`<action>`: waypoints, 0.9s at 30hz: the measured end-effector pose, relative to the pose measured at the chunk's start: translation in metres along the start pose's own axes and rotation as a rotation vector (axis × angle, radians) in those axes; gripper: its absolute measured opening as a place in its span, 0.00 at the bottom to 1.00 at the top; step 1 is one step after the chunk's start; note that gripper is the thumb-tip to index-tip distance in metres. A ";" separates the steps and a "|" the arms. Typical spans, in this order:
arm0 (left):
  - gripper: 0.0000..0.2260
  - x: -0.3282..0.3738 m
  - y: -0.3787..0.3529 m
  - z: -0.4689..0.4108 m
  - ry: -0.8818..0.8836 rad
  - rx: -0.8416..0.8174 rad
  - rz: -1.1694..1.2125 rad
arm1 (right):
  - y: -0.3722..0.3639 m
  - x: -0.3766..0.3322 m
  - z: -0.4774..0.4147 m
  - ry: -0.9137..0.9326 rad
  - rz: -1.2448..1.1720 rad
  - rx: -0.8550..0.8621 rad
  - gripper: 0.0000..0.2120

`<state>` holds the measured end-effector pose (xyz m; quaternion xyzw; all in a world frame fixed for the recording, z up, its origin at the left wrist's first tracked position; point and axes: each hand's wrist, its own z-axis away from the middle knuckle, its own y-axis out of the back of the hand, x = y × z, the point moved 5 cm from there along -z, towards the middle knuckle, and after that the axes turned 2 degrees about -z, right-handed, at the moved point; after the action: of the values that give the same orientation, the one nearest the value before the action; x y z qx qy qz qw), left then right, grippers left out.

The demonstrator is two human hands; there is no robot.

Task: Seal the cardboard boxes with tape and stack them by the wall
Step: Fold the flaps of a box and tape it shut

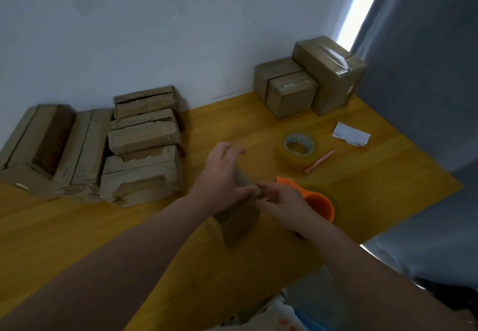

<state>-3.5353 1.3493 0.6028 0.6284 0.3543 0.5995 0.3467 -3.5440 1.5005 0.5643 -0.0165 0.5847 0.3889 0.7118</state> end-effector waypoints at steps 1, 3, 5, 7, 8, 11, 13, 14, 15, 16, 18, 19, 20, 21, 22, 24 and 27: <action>0.32 -0.005 -0.003 0.004 -0.001 0.005 0.002 | -0.001 0.003 0.000 -0.024 -0.012 -0.013 0.20; 0.27 -0.012 -0.006 0.013 -0.017 0.044 -0.036 | -0.002 0.007 -0.001 -0.036 -0.021 -0.009 0.22; 0.23 -0.011 -0.002 0.023 -0.098 0.145 -0.108 | -0.001 0.007 -0.004 -0.031 -0.045 0.005 0.22; 0.20 -0.006 -0.001 0.033 -0.235 0.205 -0.178 | 0.001 0.009 -0.006 -0.038 -0.068 0.003 0.23; 0.21 -0.005 -0.005 0.038 -0.291 0.183 -0.212 | 0.002 0.011 -0.007 -0.037 -0.089 0.000 0.23; 0.24 -0.011 -0.023 0.048 -0.373 0.060 -0.296 | 0.004 0.014 -0.008 -0.046 -0.188 -0.016 0.22; 0.27 -0.015 -0.032 0.050 -0.381 0.004 -0.306 | 0.004 0.018 -0.009 -0.059 -0.219 -0.018 0.23; 0.28 -0.016 -0.033 0.051 -0.377 -0.013 -0.296 | 0.003 0.020 -0.011 -0.061 -0.221 -0.013 0.22; 0.30 -0.017 -0.034 0.051 -0.372 -0.022 -0.286 | 0.002 0.022 -0.012 -0.067 -0.224 0.001 0.22; 0.31 -0.018 -0.034 0.051 -0.370 -0.026 -0.272 | 0.001 0.023 -0.013 -0.076 -0.224 0.021 0.22; 0.30 -0.020 -0.035 0.051 -0.372 -0.020 -0.237 | -0.001 0.025 -0.015 -0.082 -0.221 0.067 0.21; 0.29 -0.021 -0.035 0.052 -0.379 -0.005 -0.227 | -0.001 0.025 -0.015 -0.085 -0.224 0.090 0.20; 0.27 -0.021 -0.036 0.051 -0.388 0.017 -0.222 | -0.002 0.026 -0.016 -0.082 -0.224 0.119 0.17; 0.26 -0.021 -0.038 0.051 -0.394 0.034 -0.217 | -0.003 0.025 -0.015 -0.070 -0.223 0.148 0.14; 0.26 -0.021 -0.039 0.051 -0.397 0.045 -0.209 | -0.004 0.024 -0.015 -0.054 -0.202 0.180 0.10; 0.25 -0.022 -0.039 0.050 -0.405 0.068 -0.195 | -0.005 0.022 -0.016 -0.018 -0.144 0.244 0.06; 0.25 -0.021 -0.038 0.051 -0.421 0.089 -0.211 | -0.005 0.018 -0.016 0.018 -0.059 0.327 0.05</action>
<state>-3.4866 1.3502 0.5578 0.7137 0.3638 0.3996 0.4457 -3.5541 1.4989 0.5418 0.0791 0.6458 0.2673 0.7108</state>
